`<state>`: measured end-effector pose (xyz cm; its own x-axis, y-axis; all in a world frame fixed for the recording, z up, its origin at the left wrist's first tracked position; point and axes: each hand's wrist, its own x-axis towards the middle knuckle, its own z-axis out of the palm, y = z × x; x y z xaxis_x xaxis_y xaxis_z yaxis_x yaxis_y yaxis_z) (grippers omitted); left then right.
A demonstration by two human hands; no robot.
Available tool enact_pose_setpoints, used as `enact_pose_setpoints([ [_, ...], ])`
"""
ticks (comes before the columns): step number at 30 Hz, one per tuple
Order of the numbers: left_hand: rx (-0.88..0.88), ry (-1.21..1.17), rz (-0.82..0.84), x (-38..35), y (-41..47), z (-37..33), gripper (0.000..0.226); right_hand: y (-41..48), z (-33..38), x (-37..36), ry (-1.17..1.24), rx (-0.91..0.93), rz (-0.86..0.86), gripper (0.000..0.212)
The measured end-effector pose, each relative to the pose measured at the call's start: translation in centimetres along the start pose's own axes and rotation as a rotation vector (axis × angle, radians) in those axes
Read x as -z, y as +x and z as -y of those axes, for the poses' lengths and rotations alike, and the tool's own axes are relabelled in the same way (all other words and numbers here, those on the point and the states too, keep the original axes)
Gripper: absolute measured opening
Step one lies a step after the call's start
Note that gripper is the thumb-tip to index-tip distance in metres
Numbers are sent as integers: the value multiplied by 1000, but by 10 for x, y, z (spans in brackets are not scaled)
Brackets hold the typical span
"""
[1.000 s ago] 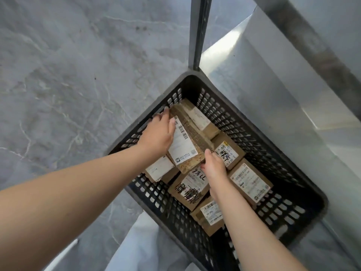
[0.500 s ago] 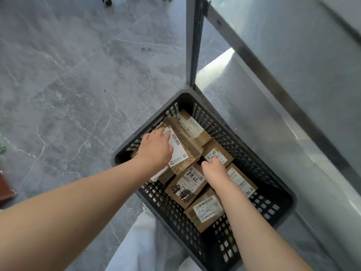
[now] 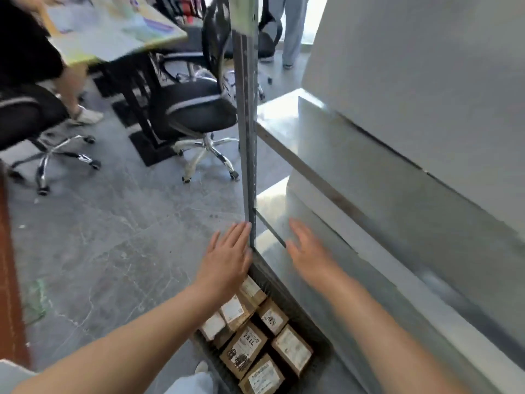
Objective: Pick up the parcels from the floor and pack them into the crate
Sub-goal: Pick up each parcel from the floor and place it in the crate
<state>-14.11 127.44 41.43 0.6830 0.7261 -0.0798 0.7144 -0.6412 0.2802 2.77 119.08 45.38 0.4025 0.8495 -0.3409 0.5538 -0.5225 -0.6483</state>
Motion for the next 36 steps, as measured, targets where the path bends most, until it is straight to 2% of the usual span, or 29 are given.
enact_pose_setpoints([
  [4, -90, 13, -258, 112, -13, -58, 65, -59, 77, 94, -70, 191, -248, 55],
  [11, -281, 63, -564, 263, -48, -155, 60, -190, 160, 197, -384, 413, -485, 59],
  [15, -460, 107, -640, 305, -71, -198, 60, -249, 181, 241, -444, 381, -719, 60],
  [19, -575, 69, -681, 323, -96, -225, 60, -295, 179, 256, -436, 253, -889, 62],
  [24, -738, -14, -624, 318, -135, -237, 62, -353, 153, 231, -395, 85, -1041, 62],
  [28, -885, -79, -489, 285, -173, -266, 63, -411, 117, 188, -397, -108, -1054, 62],
  [33, -1080, -82, -292, 216, -263, -332, 61, -530, 55, 138, -380, -372, -1076, 62],
  [36, -1223, -96, -216, 182, -330, -379, 60, -616, 6, 113, -319, -541, -1170, 62],
])
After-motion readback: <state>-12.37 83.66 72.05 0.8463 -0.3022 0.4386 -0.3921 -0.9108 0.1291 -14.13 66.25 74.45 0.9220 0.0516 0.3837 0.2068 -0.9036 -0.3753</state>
